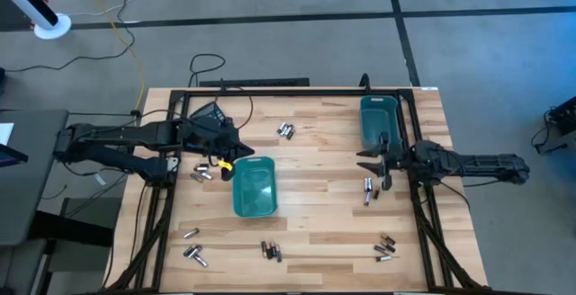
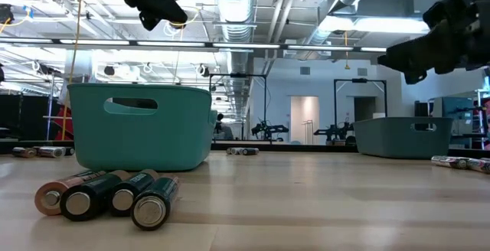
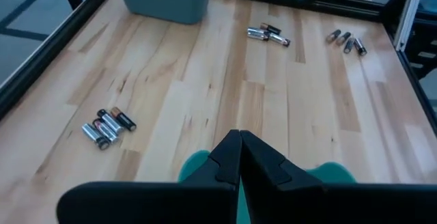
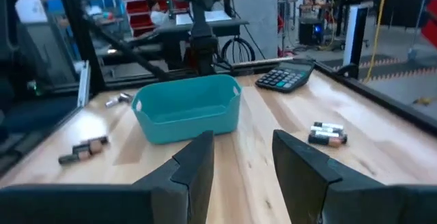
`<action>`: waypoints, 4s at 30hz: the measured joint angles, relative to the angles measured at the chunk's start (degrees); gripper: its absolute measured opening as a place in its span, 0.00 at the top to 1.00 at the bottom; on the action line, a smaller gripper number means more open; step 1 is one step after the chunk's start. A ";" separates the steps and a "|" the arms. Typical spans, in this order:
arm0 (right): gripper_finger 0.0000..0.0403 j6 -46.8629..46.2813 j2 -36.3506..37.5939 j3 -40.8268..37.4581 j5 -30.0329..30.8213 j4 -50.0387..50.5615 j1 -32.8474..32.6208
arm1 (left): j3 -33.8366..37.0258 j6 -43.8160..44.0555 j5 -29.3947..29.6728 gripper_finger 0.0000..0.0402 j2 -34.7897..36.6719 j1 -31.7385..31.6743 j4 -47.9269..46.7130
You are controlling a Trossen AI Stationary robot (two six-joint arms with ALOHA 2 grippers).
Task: Sort batteries
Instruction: Adjust the blue bin
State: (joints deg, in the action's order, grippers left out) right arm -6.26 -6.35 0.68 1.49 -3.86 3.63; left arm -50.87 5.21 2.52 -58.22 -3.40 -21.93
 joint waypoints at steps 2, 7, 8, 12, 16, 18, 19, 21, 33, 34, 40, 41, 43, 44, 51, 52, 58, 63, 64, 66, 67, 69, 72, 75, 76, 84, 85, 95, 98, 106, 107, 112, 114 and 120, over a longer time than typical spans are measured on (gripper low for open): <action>0.59 -1.50 -0.06 1.43 0.24 0.54 0.33 | 0.02 -1.28 0.07 0.99 0.00 0.84 0.02; 0.64 -10.25 -1.08 7.73 9.28 -0.20 0.75 | 3.68 -2.29 2.56 0.99 0.00 3.19 5.04; 0.66 -12.35 -1.88 9.18 10.66 0.57 0.85 | 5.21 -2.42 2.99 0.99 0.00 3.47 7.40; 0.74 -15.60 -7.19 16.47 11.36 5.44 1.50 | 12.12 -2.08 3.24 0.99 0.00 3.87 19.26; 0.81 -17.11 -15.93 24.48 11.38 13.38 2.36 | 17.78 0.78 2.86 0.99 0.17 3.87 27.74; 0.84 -21.57 -20.80 28.94 12.19 17.92 3.86 | 19.16 2.49 1.83 0.99 0.26 3.90 29.36; 0.85 -24.33 -23.32 31.21 12.59 21.10 5.09 | 19.42 3.32 1.30 0.99 0.26 3.99 29.50; 0.87 -29.56 -28.06 35.34 12.84 28.72 8.07 | 19.58 4.09 -0.10 0.99 0.26 4.50 29.36; 0.86 -42.26 -51.03 48.06 4.54 50.44 30.07 | 19.61 -1.09 0.31 0.99 8.44 5.99 27.81; 0.85 -41.71 -52.67 48.19 3.60 50.52 31.39 | 19.61 -1.97 1.25 0.99 9.62 5.99 27.10; 0.78 -39.88 -61.05 48.23 -0.43 49.30 35.39 | 19.58 -2.62 6.77 0.99 17.03 5.97 20.64; 0.77 -39.76 -61.99 48.23 -0.50 49.05 35.63 | 19.61 -2.60 6.80 0.99 18.02 5.97 19.26; 0.74 -39.78 -63.50 48.23 -0.54 47.79 36.06 | 19.58 -2.55 6.82 0.99 19.55 5.97 17.38; 0.73 -39.75 -63.99 48.23 -0.52 47.26 36.37 | 19.60 -2.54 6.84 0.99 20.29 5.97 16.22; 0.67 -39.78 -67.23 48.25 -0.54 46.82 37.67 | 19.60 -2.44 7.24 0.99 22.02 5.97 12.28; 0.66 -39.78 -67.85 48.25 -0.54 46.76 37.82 | 19.59 -2.44 7.24 0.99 22.00 5.97 11.79; 0.66 -39.81 -71.75 48.25 -0.78 46.63 37.69 | 19.58 -2.50 7.63 0.99 21.75 5.97 10.69; 0.75 -40.48 -74.69 48.25 -1.59 46.91 36.59 | 19.59 -2.43 9.47 0.99 21.75 5.97 10.67; 0.79 -40.72 -75.16 48.25 -1.82 46.89 36.32 | 19.58 -2.43 9.81 0.99 21.75 5.97 10.67; 0.89 -41.33 -75.57 48.36 -1.82 46.96 35.53 | 19.59 -2.42 10.57 0.99 21.75 5.97 10.67; 0.94 -41.86 -75.60 48.39 -1.71 47.10 35.01 | 19.59 -2.42 10.79 0.99 21.75 5.97 10.67; 0.97 -43.03 -75.69 48.86 -1.31 47.57 33.65 | 19.59 -2.42 11.04 0.99 21.75 5.97 10.67; 0.97 -46.02 -75.81 51.01 -1.38 48.63 30.62 | 19.58 -3.49 11.52 0.99 21.75 5.97 10.67; 0.99 -49.55 -75.78 53.92 -1.65 48.44 26.08 | 19.58 -5.81 11.80 0.99 21.75 5.95 10.67; 0.99 -51.17 -75.78 54.88 -1.65 48.41 24.31 | 19.58 -6.50 11.91 0.99 21.75 5.95 10.67; 1.00 -68.27 -79.54 61.83 -1.52 48.39 7.47 | 19.58 -13.14 13.20 0.99 23.61 1.32 9.11; 1.00 -70.39 -80.71 62.72 -1.41 48.42 5.19 | 19.58 -13.33 13.20 0.99 23.82 0.32 8.62; 1.00 -87.75 -96.67 80.27 0.09 53.91 -10.62 | 19.58 -16.48 4.81 0.99 22.24 -9.56 7.24; 1.00 -89.89 -102.27 87.21 0.13 57.63 -11.81 | 19.58 -16.80 4.15 0.99 20.93 -10.55 7.29; 1.00 -87.25 -114.74 104.13 0.29 60.59 -11.37 | 19.58 -16.87 3.96 0.99 19.61 -10.66 7.22; 1.00 -86.99 -115.75 105.75 0.29 61.92 -11.33 | 19.58 -16.84 3.96 0.99 19.68 -10.66 7.21; 1.00 -88.71 -117.83 109.73 0.46 69.69 -11.45 | 19.58 -16.78 3.96 0.99 20.13 -10.64 6.44; 1.00 -90.11 -117.65 109.73 0.54 71.62 -11.71 | 19.58 -16.78 3.97 0.99 20.31 -10.64 4.95; 1.00 -91.56 -117.44 109.73 0.40 72.36 -11.94 | 19.58 -16.78 4.00 0.99 20.39 -10.64 3.20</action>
State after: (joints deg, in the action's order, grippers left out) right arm -97.82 -123.79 110.41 1.89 68.50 -8.32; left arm -31.29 -11.57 6.52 -37.83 -14.04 -18.74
